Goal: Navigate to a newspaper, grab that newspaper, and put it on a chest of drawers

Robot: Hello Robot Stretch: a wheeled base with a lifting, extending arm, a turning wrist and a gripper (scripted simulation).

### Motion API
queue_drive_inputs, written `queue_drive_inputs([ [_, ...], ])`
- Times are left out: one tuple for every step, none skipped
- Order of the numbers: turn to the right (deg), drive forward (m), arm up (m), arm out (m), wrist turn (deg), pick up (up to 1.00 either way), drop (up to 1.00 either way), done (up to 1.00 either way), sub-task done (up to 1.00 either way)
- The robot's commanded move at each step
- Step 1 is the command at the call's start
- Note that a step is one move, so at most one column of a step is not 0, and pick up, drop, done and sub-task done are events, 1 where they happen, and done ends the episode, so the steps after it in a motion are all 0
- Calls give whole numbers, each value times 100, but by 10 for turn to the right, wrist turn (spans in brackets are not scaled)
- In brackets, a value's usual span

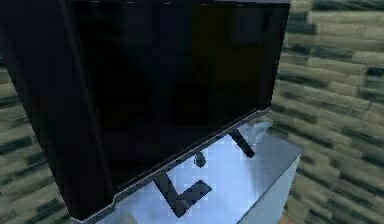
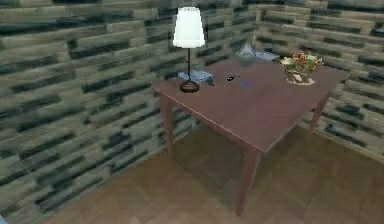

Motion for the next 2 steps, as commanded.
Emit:
queue_drive_inputs([
  [-450, 0, 0, 0, 0, 0, 0, 0, 0],
  [-450, 0, 0, 0, 0, 0, 0, 0, 0],
])
